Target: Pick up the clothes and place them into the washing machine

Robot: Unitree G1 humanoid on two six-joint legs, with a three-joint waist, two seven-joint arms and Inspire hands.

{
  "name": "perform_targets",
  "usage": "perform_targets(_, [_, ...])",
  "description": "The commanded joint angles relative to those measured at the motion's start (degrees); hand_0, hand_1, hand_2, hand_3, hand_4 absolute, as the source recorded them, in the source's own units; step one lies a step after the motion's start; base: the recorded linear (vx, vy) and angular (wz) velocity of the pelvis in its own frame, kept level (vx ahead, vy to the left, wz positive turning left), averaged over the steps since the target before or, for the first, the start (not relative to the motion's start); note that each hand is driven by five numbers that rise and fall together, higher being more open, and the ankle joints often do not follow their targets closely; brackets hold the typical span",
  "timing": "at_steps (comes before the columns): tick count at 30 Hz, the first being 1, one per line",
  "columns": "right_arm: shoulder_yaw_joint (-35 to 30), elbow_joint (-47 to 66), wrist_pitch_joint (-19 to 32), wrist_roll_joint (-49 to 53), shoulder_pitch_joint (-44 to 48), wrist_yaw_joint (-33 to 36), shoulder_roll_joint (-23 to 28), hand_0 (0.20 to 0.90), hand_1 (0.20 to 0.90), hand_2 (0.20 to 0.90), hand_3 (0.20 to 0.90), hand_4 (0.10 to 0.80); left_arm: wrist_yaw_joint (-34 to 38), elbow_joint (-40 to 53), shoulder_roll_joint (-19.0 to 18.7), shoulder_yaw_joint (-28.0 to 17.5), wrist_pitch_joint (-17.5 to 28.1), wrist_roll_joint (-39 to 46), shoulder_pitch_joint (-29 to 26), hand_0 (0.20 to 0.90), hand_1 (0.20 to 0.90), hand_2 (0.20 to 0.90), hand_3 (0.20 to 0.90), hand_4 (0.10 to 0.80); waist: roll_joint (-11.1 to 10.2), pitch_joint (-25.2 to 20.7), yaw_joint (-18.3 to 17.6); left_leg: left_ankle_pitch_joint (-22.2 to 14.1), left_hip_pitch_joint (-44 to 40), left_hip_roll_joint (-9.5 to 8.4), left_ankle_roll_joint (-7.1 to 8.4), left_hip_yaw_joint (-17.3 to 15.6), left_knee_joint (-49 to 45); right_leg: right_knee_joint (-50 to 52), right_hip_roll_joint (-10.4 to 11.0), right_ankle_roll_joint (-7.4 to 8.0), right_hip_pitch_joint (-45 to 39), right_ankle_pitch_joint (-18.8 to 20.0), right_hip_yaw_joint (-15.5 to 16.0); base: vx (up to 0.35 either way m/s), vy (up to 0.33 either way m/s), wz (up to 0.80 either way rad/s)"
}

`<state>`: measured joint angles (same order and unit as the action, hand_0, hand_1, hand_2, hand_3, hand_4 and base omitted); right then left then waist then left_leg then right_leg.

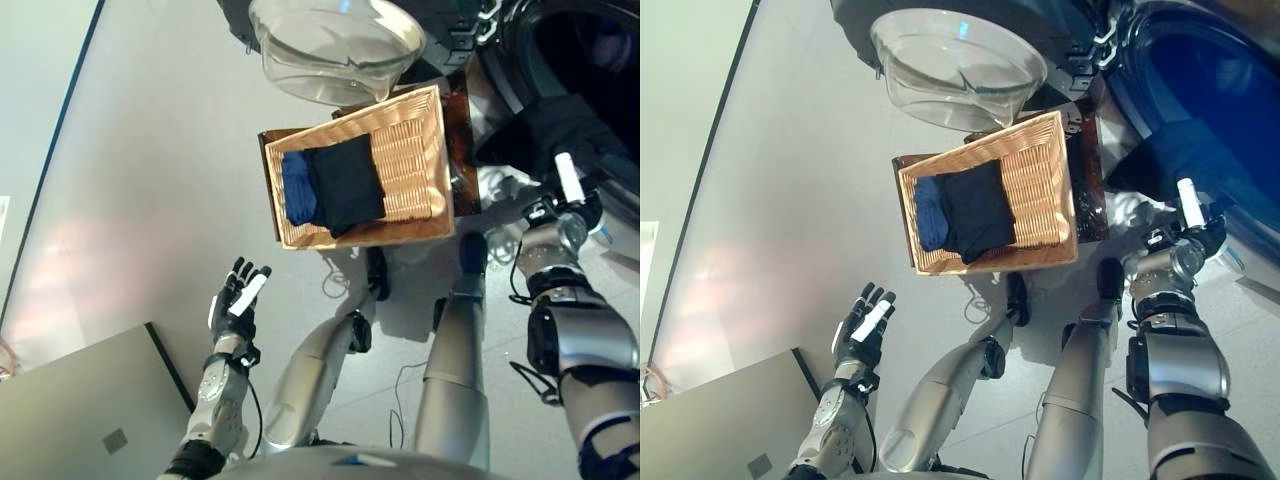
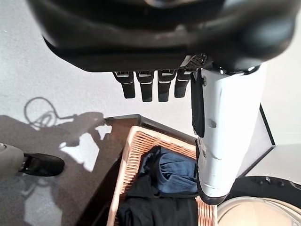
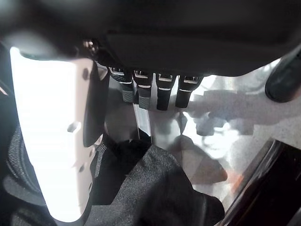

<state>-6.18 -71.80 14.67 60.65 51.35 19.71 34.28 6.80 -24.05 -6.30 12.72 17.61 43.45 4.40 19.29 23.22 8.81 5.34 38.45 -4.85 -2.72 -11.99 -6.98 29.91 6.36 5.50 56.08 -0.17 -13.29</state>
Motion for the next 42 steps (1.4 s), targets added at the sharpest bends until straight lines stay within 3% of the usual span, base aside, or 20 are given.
perform_targets(1, [6.96,4.69,2.36,-0.69,9.74,-6.45,7.14,0.900,0.900,0.900,0.900,0.800,0.55,4.76,-6.48,-0.37,2.56,0.57,0.52,0.900,0.900,0.900,0.900,0.800,4.31,3.34,0.77,0.46,4.44,1.74,5.50,-0.08,-4.51,1.85,-3.27,-2.87,-3.22,-3.65,2.56,0.000,0.000,0.00])
perform_targets(18, [9.97,13.43,4.41,4.10,11.31,-11.52,0.63,0.900,0.900,0.900,0.900,0.800,-0.22,0.68,-5.12,-1.44,1.67,0.90,-0.19,0.900,0.900,0.900,0.900,0.800,2.43,0.47,0.98,-0.54,2.23,1.82,5.36,-0.20,-4.01,2.21,-3.72,-3.20,-4.74,-4.15,2.77,0.026,0.011,-0.01])
perform_targets(27, [11.35,27.22,6.63,8.42,7.05,-15.83,-3.34,0.900,0.900,0.900,0.900,0.800,-0.53,-3.25,-3.77,-1.94,1.09,0.46,-0.71,0.900,0.900,0.900,0.900,0.800,0.50,-1.49,0.49,-1.44,0.43,2.20,5.12,-0.28,-3.72,1.36,-4.08,-3.40,-6.48,-4.23,2.88,0.027,0.013,-0.02])
perform_targets(33, [9.74,30.36,8.00,9.02,3.85,-16.42,-3.42,0.900,0.900,0.900,0.900,0.800,-0.90,-4.89,-3.09,-1.87,1.13,0.01,-0.54,0.900,0.900,0.900,0.900,0.800,-0.38,-2.26,-0.07,-1.90,-0.66,2.30,5.09,-0.29,-3.48,0.44,-4.16,-3.39,-7.60,-4.40,2.74,0.016,0.007,-0.03])
perform_targets(34, [9.50,30.01,8.04,8.73,3.85,-16.06,-3.21,0.639,0.639,0.639,0.639,0.614,-0.93,-4.82,-3.13,-1.89,1.26,-0.07,-0.54,0.900,0.900,0.900,0.900,0.800,-0.41,-2.34,-0.09,-1.95,-0.72,2.30,5.09,-0.30,-3.43,0.36,-4.14,-3.38,-7.66,-4.45,2.75,0.000,0.000,0.00])
perform_targets(35, [9.49,30.01,8.04,8.73,3.86,-16.06,-3.20,0.639,0.639,0.639,0.639,0.614,-0.93,-4.82,-3.13,-1.88,1.26,-0.07,-0.54,0.900,0.900,0.900,0.900,0.800,-0.41,-2.34,-0.08,-1.95,-0.72,2.30,5.09,-0.30,-3.43,0.35,-4.14,-3.37,-7.66,-4.45,2.75,0.003,-0.001,-0.05])
perform_targets(36, [9.15,29.49,8.25,8.13,4.23,-14.97,-2.54,0.200,0.200,0.200,0.200,0.300,-0.94,-4.42,-3.17,-1.86,1.44,-0.15,-0.56,0.900,0.900,0.900,0.900,0.800,-0.46,-2.19,-0.21,-1.97,-0.64,2.33,5.06,-0.30,-3.57,0.23,-4.15,-3.38,-7.69,-4.41,2.64,-0.002,-0.008,-0.06])
perform_targets(42, [6.52,28.64,9.94,7.35,4.55,-11.66,-2.26,0.200,0.200,0.200,0.200,0.300,-0.25,-4.51,-3.23,-2.21,1.83,0.06,-0.32,0.900,0.900,0.900,0.900,0.800,0.05,-1.84,-0.14,-1.93,-0.77,2.37,5.04,-0.45,-3.41,0.02,-4.13,-3.42,-7.75,-4.55,2.63,0.000,-0.001,-0.01])
